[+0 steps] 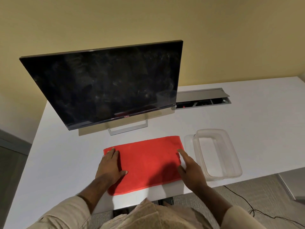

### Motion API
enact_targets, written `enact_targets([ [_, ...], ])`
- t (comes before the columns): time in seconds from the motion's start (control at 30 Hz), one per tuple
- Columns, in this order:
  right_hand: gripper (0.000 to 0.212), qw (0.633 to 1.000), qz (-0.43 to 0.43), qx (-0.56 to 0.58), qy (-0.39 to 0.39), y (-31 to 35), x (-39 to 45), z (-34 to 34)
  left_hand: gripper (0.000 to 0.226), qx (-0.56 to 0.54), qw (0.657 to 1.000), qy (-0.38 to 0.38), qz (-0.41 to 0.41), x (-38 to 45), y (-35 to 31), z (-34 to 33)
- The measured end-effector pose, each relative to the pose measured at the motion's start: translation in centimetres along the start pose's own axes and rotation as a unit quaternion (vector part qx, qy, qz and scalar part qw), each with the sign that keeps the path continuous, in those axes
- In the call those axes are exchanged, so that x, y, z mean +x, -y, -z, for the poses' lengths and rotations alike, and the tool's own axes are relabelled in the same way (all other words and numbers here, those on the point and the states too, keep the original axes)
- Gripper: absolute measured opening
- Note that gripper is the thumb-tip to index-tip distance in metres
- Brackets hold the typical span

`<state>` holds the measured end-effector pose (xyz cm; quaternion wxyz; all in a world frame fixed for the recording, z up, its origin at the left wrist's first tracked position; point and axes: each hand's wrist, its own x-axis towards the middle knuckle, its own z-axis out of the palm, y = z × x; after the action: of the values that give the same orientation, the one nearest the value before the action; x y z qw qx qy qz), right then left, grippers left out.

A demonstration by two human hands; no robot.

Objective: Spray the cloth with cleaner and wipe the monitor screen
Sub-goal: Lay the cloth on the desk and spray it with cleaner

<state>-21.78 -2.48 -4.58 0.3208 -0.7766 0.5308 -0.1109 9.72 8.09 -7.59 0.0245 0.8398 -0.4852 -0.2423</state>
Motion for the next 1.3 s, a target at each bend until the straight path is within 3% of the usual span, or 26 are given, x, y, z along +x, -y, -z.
enact_targets([
  [0.2,0.043,1.000,-0.024,0.001,-0.013,-0.3,-0.8,-0.1,0.122,0.006,0.999,0.046,0.005,0.4,0.2,-0.4],
  [0.43,0.066,0.999,-0.015,0.031,-0.022,-0.7,-1.1,0.6,0.124,0.015,0.999,0.051,0.013,0.9,-0.1,-0.5],
  [0.6,0.059,0.998,0.042,0.051,0.016,1.8,0.4,-0.1,0.124,0.015,0.998,0.055,0.017,0.9,-0.2,-0.5],
  [0.87,0.061,0.995,0.074,0.063,-0.014,2.0,2.5,-0.1,0.127,0.014,0.998,0.056,0.013,1.1,0.1,-0.6],
  [1.0,0.066,0.989,0.034,0.142,0.005,2.0,4.2,0.9,0.128,0.016,0.998,0.055,0.017,1.3,0.1,-0.6],
  [1.17,0.042,0.975,0.008,0.209,-0.078,3.1,7.5,2.8,0.128,0.009,0.998,0.054,0.023,1.3,0.2,-0.7],
  [1.3,0.029,0.960,-0.050,0.263,-0.080,3.8,11.0,4.7,0.128,0.011,0.998,0.059,0.026,1.3,0.3,-0.6],
])
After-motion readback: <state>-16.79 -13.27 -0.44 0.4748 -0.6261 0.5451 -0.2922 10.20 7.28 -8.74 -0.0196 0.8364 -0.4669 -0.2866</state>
